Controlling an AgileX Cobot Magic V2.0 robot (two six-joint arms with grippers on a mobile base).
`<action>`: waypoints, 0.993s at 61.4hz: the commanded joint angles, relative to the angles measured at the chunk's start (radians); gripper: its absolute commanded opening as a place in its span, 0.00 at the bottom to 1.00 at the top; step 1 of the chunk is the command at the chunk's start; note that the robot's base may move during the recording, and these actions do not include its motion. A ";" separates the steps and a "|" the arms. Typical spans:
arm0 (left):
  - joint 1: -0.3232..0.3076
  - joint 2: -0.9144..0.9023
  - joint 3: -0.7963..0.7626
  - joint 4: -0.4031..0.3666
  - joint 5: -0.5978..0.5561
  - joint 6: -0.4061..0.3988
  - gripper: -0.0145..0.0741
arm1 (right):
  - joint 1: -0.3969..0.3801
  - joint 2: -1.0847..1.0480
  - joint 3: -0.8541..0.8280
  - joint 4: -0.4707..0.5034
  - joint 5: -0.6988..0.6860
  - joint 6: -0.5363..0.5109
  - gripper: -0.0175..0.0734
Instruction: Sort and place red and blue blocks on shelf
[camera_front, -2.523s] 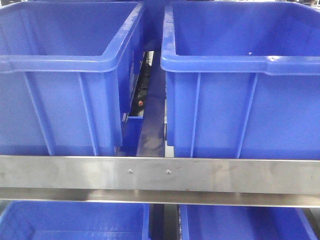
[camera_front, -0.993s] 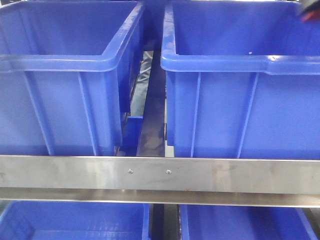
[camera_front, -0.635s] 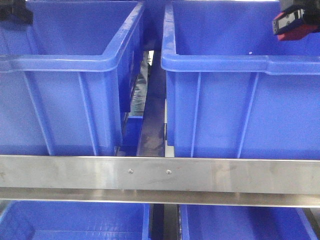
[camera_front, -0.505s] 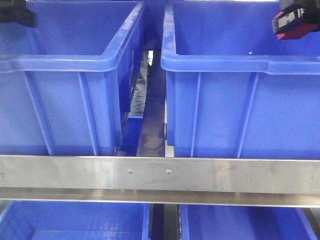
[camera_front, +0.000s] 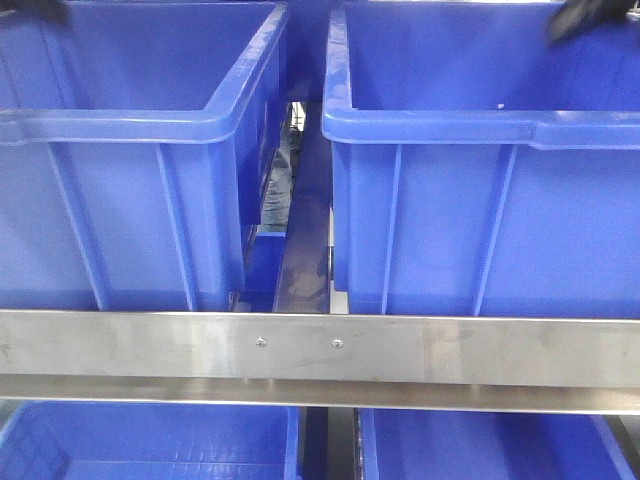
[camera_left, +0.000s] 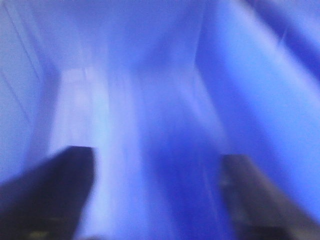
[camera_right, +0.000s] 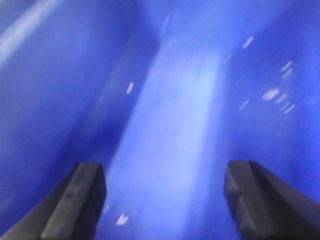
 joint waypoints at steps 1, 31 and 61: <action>0.009 -0.073 -0.037 -0.005 -0.084 0.002 0.56 | -0.031 -0.074 -0.041 -0.006 -0.055 -0.011 0.73; 0.084 -0.234 -0.037 -0.071 -0.019 0.002 0.30 | -0.126 -0.249 -0.041 0.012 0.131 -0.010 0.26; 0.227 -0.561 0.242 -0.103 0.003 0.002 0.30 | -0.126 -0.529 0.180 0.011 0.059 -0.010 0.26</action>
